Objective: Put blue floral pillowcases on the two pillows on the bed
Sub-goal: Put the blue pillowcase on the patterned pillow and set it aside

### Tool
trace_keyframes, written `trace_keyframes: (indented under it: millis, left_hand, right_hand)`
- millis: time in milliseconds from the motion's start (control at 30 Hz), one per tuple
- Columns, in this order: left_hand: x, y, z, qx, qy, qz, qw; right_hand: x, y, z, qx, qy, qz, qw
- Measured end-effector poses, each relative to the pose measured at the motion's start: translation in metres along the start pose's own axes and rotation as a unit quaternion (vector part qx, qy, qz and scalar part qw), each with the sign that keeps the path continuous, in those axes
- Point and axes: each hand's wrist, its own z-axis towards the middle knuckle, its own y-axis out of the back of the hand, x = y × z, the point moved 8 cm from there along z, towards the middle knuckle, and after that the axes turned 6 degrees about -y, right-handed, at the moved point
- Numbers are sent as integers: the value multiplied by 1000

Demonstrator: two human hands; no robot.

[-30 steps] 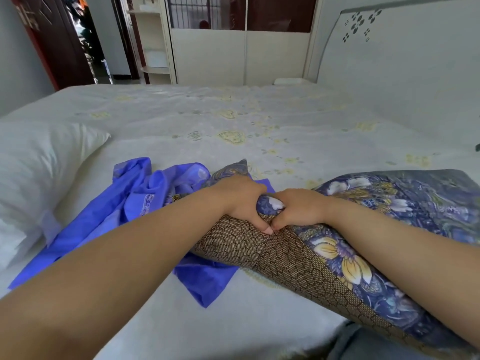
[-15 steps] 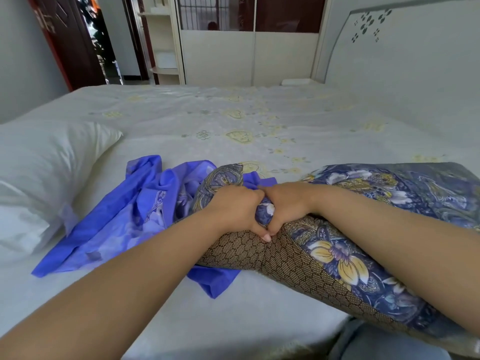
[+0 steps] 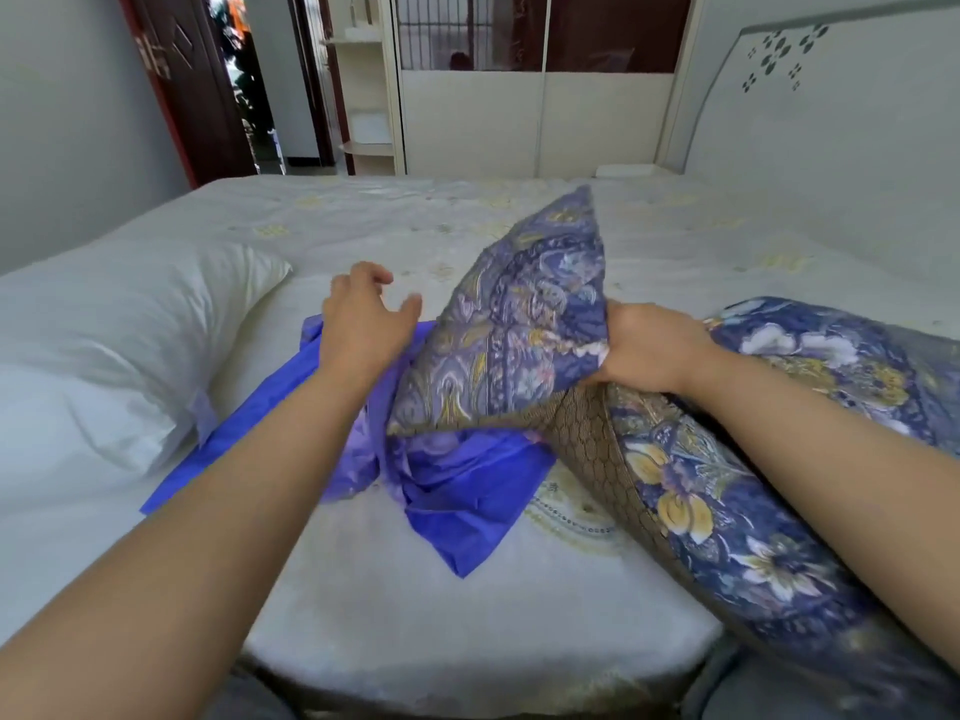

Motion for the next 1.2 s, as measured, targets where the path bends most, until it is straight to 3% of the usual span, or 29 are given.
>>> trace_keyframes:
  millis: [67,133,200,300,333,367,400,467,500,533,567,600,667,733,900,1067,1133,1200]
  left_hand:
    - [39,-21,-6,119,61,138,981]
    - [64,-34,-21,194,107,164,961]
    - [75,-41,-31,254,93,177,946]
    - [80,-36,-35,266,80,174,945]
    - [81,-31,-36,238,110,104,959]
    - [86,-28,-38,192,178,-41,964]
    - [88,-28,-41,144,251,-205,935]
    - [87,-34,-50,94,355,-439,820]
    - [84,-39,-54,109,378,-485,781]
    - [78,-41,-57,142,377,-490,773]
    - [75,-43,-60,186,365,-457,790]
    - [73,-43,-63,242,336,-380,827]
    - [68,-44,-72,363,227,-121,896]
    - [64,-41,-66,343,155,24,926]
    - [54,-21,-34,126,133,-35,982]
    - [75,2,2,5,184,-163,969]
    - [88,19,23,-29,199,-148,968]
    - [94,32,38,-12,198,-65,978]
  right_hand:
    - [6,2,14,-45,-32,-42,998]
    - [17,-13,21,-51,-54,-74,994]
    - [30,-39,22,-29,-67,-92,993]
    - [37,-62,22,-10,-89,-107,990]
    - [36,-64,24,-12,-95,-107,990]
    - [33,-63,26,-14,-102,-104,989]
    - [27,-62,28,-18,-114,-96,989]
    - [14,-58,30,-21,-138,-78,987]
    - [10,-57,31,-20,-144,-71,987]
    - [7,-56,31,-20,-147,-66,987]
    - [6,-55,31,-20,-149,-64,987]
    - [7,-55,31,-19,-150,-64,986]
    - [11,-54,29,-25,-145,-74,986]
    - [18,-48,25,-34,-129,-88,987]
    - [46,-30,11,-49,-71,-83,993]
    - [98,-54,-20,-4,78,-156,985]
    - [107,-55,-27,-3,107,-182,978]
    - [108,-55,-28,2,123,-190,974]
